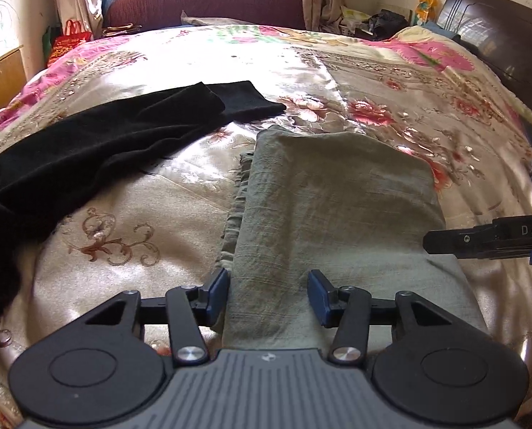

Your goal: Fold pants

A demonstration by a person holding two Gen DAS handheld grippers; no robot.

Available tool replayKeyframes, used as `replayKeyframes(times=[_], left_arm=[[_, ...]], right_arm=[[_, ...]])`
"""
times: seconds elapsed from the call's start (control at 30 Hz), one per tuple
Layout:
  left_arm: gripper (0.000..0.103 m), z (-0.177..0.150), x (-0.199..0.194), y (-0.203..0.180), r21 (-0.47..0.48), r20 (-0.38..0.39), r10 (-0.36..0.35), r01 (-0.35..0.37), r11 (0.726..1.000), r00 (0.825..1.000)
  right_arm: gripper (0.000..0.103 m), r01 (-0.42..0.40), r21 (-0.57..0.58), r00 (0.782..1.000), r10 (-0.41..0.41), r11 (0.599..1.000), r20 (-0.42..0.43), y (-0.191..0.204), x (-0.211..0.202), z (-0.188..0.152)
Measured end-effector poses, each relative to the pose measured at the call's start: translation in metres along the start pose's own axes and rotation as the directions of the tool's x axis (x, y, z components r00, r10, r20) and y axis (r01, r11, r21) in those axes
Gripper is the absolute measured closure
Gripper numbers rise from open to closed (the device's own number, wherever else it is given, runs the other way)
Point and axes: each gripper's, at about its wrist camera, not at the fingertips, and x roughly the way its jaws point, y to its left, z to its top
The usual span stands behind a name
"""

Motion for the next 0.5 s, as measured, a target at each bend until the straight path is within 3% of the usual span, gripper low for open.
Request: replayKeyframes(times=[0.1, 0.3, 0.37, 0.43, 0.5], left_arm=[[0.031, 0.004, 0.012, 0.008, 0.004, -0.009, 0.000, 0.000, 1.000, 1.000], [0.021, 0.009, 0.041, 0.028, -0.104, -0.054, -0.105, 0.099, 0.990, 0.993], [0.019, 0.007, 0.046, 0.026, -0.128, -0.034, -0.120, 0.115, 0.985, 0.992], [0.021, 0.006, 0.046, 0.020, -0.116, -0.018, -0.120, 0.117, 0.986, 0.993], [0.029, 0.005, 0.043, 0.015, -0.111, -0.005, -0.114, 0.112, 0.987, 0.993]], right_arm=[[0.039, -0.032, 0.018, 0.999, 0.031, 0.999, 0.004, -0.002, 0.010, 0.002], [0.036, -0.072, 0.012, 0.997, 0.072, 0.997, 0.015, 0.003, 0.026, 0.009], [0.037, -0.081, -0.010, 0.997, 0.081, 0.997, 0.004, 0.003, 0.026, 0.011], [0.042, -0.094, -0.004, 0.996, 0.094, 0.996, -0.004, -0.002, 0.027, 0.012], [0.061, -0.078, 0.017, 0.997, 0.078, 0.997, -0.018, -0.006, 0.032, 0.017]])
